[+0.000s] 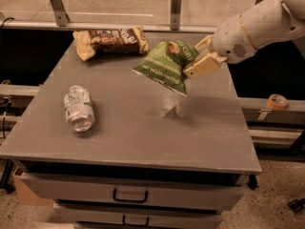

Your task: Pick green jalapeno chip bag

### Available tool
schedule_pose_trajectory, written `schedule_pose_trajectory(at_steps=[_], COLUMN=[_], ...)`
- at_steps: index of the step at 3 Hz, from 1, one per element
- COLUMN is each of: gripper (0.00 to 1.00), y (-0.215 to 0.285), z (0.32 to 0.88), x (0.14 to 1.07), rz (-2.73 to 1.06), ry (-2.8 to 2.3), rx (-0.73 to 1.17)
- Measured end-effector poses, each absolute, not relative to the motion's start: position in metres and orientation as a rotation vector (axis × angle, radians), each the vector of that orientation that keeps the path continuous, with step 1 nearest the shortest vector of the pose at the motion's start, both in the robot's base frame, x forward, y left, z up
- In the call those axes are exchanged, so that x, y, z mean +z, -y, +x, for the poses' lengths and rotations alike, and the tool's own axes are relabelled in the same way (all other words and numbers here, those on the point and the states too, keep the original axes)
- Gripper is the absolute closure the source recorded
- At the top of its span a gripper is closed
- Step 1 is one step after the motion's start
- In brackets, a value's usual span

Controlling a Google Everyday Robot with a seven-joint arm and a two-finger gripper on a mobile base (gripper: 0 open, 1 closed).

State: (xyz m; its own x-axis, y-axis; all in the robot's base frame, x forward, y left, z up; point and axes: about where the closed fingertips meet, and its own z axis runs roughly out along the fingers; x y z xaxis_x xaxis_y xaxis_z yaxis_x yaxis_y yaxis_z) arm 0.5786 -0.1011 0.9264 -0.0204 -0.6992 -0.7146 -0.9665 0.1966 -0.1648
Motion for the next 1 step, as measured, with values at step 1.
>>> schedule_pose_trajectory(at_steps=[1], gripper=[1.0], y=[0.096], z=[0.5766], x=[0.9334], rz=[-1.562], ry=[-1.759], rx=[0.506])
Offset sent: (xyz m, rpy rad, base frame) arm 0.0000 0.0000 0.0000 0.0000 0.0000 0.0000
